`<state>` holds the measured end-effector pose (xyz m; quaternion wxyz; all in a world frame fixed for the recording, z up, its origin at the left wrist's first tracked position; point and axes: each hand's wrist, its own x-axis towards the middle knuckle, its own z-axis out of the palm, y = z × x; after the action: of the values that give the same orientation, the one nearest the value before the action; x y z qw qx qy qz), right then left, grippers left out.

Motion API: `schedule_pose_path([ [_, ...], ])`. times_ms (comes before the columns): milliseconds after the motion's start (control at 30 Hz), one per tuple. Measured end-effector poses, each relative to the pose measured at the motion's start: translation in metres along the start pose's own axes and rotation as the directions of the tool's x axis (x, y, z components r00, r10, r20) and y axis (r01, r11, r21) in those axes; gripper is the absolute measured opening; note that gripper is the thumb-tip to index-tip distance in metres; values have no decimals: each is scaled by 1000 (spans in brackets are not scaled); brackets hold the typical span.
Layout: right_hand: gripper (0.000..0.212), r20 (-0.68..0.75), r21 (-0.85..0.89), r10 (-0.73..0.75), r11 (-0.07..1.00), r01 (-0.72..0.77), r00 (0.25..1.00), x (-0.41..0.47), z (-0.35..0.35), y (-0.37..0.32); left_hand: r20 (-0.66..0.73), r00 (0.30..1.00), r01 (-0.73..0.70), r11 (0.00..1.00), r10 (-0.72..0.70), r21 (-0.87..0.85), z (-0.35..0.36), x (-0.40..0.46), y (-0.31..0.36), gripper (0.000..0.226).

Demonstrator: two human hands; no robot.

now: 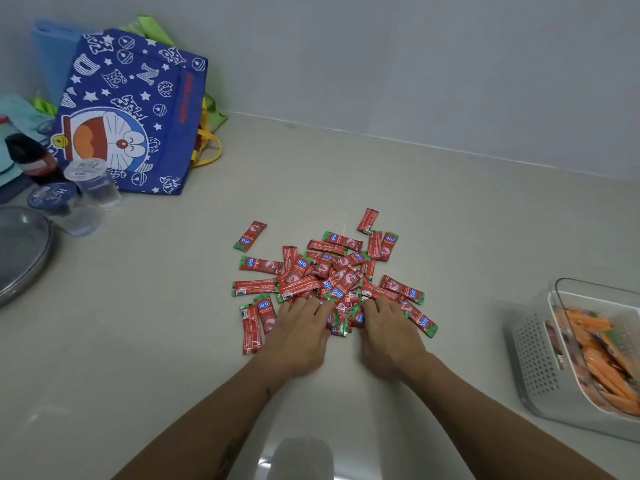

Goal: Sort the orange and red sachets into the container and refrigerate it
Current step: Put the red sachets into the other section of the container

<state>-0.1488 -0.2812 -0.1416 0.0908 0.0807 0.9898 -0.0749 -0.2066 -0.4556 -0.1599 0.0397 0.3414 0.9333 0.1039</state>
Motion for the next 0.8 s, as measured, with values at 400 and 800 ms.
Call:
schedule_pose_path([
  [400, 25, 49, 287, 102, 951, -112, 994, -7, -30, 29, -214, 972, -98, 995, 92, -19, 0, -7, 2, 33],
  [800, 38, 17, 128, 55, 990, -56, 998, -7, -13, 45, -33, 999, 39, 998, -38, 43, 1, 9, 13, 43],
])
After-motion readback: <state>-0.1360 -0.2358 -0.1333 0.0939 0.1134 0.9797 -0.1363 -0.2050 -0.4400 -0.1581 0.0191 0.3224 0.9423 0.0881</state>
